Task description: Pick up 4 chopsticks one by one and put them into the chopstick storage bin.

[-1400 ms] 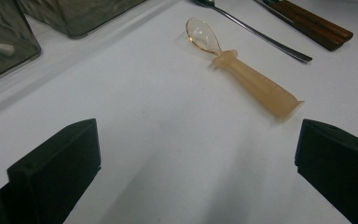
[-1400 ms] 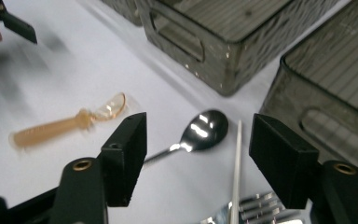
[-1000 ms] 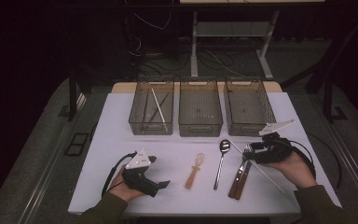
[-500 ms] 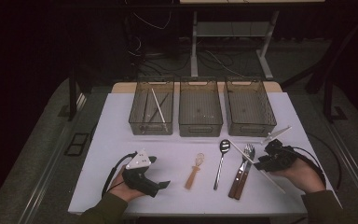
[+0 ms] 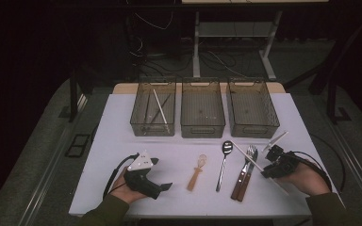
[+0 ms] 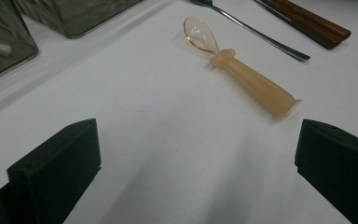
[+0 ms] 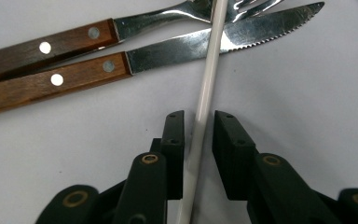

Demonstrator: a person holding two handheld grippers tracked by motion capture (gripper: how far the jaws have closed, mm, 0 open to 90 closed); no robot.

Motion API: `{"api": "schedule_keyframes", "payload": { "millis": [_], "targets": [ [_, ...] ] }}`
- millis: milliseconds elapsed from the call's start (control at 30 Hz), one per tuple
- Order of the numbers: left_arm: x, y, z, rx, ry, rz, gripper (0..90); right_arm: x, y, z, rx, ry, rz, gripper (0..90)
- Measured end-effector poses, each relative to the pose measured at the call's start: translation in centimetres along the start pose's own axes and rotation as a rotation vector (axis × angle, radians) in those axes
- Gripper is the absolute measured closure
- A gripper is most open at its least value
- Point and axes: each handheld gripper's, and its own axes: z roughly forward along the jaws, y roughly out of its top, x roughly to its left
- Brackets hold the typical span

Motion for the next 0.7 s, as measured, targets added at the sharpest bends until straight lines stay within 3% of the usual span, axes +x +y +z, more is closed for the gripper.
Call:
{"api": "schedule_keyframes", "payload": {
  "millis": [267, 700],
  "targets": [
    [-0.1, -0.02, 0.14, -0.001, -0.001, -0.002, 0.0, 0.34, 0.41, 0.13, 0.03, -0.035, -0.018, 77.0],
    [-0.11, -0.02, 0.17, 0.003, -0.003, -0.004, 0.0, 0.36, 0.63, 0.18, 0.043, -0.057, 0.04, 84.3]
  ]
}}
